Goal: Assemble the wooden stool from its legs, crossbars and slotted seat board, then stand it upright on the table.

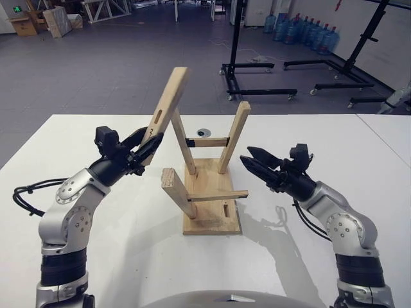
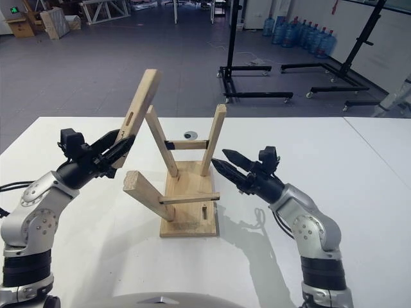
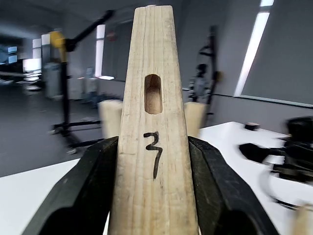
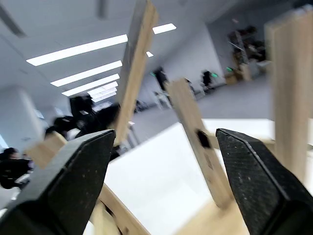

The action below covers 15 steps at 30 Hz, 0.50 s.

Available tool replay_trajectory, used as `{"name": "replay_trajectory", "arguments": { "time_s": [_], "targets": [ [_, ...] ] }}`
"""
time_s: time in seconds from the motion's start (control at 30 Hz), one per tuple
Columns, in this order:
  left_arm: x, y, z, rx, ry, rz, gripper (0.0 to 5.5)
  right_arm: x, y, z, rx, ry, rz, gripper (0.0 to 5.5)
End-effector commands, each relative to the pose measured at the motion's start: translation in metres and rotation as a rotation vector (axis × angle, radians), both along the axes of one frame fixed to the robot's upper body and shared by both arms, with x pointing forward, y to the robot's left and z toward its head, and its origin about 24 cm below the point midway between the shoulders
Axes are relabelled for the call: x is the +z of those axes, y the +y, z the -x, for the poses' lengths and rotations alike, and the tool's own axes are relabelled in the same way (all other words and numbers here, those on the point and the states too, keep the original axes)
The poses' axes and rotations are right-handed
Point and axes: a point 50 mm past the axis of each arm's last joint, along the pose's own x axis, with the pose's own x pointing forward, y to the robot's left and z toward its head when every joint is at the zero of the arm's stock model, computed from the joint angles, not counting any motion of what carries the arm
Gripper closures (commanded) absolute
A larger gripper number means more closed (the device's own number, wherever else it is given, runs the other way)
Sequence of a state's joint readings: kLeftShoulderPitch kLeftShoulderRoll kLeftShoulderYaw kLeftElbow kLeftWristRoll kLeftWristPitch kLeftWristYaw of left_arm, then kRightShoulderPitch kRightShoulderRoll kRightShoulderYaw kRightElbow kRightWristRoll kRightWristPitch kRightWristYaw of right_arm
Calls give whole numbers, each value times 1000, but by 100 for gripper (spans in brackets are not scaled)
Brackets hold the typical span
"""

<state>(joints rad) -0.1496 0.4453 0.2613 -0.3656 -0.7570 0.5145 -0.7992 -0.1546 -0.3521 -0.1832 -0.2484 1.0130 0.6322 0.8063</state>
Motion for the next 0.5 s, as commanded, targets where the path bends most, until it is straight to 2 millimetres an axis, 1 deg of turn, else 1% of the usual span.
{"name": "replay_trajectory", "arguments": {
  "time_s": [0.03,0.17,0.23,0.37,0.5],
  "targets": [
    [22,-1,-3,-243,-34,8,345,29,16,-5,142,-56,-188,172],
    [37,-9,-23,-452,15,59,345,44,38,-14,216,-111,-238,172],
    [36,-16,-28,-546,68,61,345,52,49,-18,244,-146,-261,172],
    [30,-27,-30,-636,124,48,345,59,62,-22,275,-174,-283,172],
    [27,-32,-32,-651,138,39,345,61,68,-23,300,-168,-305,172]
  ]
}}
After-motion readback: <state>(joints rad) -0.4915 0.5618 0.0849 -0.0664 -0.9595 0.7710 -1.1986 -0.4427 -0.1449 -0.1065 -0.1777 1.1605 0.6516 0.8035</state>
